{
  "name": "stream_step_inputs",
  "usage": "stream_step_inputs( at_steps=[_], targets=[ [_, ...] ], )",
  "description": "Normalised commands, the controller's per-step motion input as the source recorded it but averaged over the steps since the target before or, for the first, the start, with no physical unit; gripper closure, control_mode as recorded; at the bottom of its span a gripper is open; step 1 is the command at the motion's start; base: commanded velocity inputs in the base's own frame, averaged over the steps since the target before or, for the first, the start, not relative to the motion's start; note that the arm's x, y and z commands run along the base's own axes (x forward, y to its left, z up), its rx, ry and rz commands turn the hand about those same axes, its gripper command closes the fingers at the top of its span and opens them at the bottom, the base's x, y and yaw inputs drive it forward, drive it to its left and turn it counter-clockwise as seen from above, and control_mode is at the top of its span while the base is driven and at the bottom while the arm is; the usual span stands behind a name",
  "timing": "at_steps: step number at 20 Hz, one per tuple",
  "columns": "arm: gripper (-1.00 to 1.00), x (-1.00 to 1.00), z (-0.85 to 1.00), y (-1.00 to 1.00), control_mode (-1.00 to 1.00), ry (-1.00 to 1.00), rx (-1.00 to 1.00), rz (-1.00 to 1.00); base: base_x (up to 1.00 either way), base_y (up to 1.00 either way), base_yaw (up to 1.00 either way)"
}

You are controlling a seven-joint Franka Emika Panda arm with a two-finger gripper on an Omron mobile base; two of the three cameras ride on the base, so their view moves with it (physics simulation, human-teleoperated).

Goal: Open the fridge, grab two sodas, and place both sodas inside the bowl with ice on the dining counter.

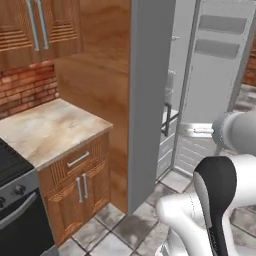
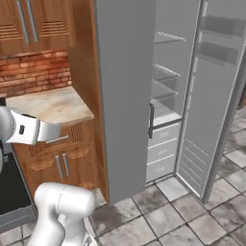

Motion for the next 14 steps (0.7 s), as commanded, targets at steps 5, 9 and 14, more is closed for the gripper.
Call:
stream_step_inputs(
  at_steps=[5,9,14],
  targets=[
    [-1.00,0.00,0.00,0.00,1.00,0.00,0.00,0.00,0.95,-0.60,0.33],
    [-1.00,0.00,0.00,0.00,1.00,0.00,0.00,0.00,0.90,-0.61,0.34],
    [-1.00,0.00,0.00,0.00,1.00,0.00,0.00,0.00,0.80,-0.57,0.35]
  ],
)
